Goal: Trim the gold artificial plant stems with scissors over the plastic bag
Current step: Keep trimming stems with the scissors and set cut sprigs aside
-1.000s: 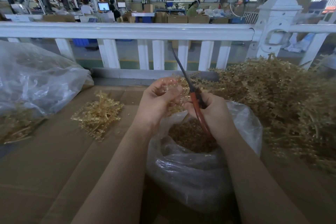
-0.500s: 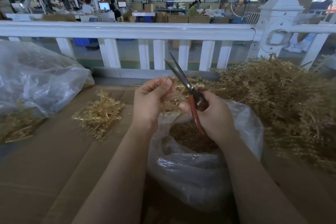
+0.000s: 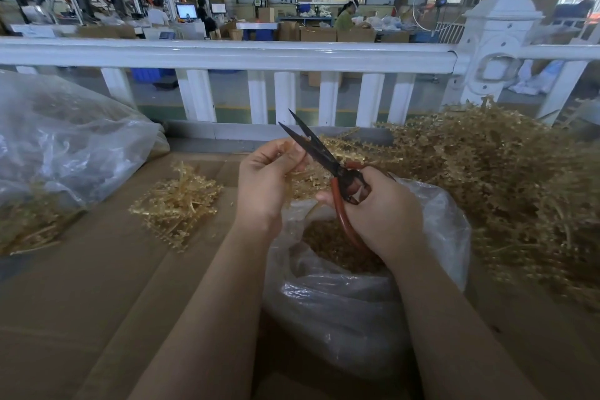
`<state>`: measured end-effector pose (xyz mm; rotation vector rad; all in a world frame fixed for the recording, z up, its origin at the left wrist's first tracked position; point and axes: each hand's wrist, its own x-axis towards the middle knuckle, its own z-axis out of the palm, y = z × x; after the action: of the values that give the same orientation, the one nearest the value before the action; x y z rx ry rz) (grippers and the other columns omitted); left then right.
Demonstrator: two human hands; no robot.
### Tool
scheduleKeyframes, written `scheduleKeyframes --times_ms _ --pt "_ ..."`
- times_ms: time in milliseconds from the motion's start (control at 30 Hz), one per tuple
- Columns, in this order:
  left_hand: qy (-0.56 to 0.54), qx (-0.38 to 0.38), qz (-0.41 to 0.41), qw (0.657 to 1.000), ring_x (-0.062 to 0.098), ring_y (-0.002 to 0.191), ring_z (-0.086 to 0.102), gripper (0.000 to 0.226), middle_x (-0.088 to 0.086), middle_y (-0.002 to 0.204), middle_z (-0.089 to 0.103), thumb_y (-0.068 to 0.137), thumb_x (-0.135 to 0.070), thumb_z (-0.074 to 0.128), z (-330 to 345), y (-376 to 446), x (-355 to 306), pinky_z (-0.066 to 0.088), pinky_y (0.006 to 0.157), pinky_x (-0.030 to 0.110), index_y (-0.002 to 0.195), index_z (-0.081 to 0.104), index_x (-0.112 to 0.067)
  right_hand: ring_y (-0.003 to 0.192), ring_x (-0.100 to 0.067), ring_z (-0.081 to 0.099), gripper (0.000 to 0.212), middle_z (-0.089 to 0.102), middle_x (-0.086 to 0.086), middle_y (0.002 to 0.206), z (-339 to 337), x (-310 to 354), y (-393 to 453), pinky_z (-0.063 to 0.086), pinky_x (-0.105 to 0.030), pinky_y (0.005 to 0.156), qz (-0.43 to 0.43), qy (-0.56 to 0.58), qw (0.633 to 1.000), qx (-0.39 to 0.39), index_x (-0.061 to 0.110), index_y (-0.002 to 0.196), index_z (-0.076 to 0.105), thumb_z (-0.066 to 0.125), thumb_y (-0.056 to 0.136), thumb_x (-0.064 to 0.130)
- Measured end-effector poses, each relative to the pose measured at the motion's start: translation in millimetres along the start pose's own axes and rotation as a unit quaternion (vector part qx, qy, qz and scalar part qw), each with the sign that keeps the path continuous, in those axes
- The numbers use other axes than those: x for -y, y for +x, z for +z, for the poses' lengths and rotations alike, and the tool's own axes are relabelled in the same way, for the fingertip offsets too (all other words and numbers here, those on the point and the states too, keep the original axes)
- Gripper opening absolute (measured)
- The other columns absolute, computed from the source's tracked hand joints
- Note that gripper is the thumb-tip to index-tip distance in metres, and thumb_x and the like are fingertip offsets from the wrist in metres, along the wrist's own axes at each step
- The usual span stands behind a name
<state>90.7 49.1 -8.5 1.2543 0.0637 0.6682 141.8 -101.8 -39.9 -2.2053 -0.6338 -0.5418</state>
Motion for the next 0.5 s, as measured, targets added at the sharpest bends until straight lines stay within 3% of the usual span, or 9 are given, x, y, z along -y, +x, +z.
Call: scheduleKeyframes --times_ms 267,500 --pt "-0.019 0.019 -0.008 1.0 0.012 0.065 0.053 0.015 0.0 0.067 0.062 0.093 -0.006 0.061 -0.3 -0.2 -0.2 0.049 0.07 0.02 0.08 0.067 -0.008 0.069 -0.003 0.059 0.067 0.065 0.011 0.071 2.5 -3.3 0.2 0.044 -0.015 0.06 0.0 0.013 1.0 -0.003 0.023 0.076 0.062 0.056 0.063 0.088" --pt "-0.019 0.015 -0.016 1.0 0.013 0.067 0.053 0.012 0.002 0.07 0.061 0.093 -0.008 0.062 -0.8 0.4 -1.1 0.05 0.071 0.021 0.083 0.068 -0.008 0.069 -0.008 0.062 0.066 0.067 0.008 0.072 2.7 -3.7 1.3 0.055 -0.031 0.067 0.007 0.026 1.0 0.002 0.02 0.078 0.064 0.061 0.063 0.084"
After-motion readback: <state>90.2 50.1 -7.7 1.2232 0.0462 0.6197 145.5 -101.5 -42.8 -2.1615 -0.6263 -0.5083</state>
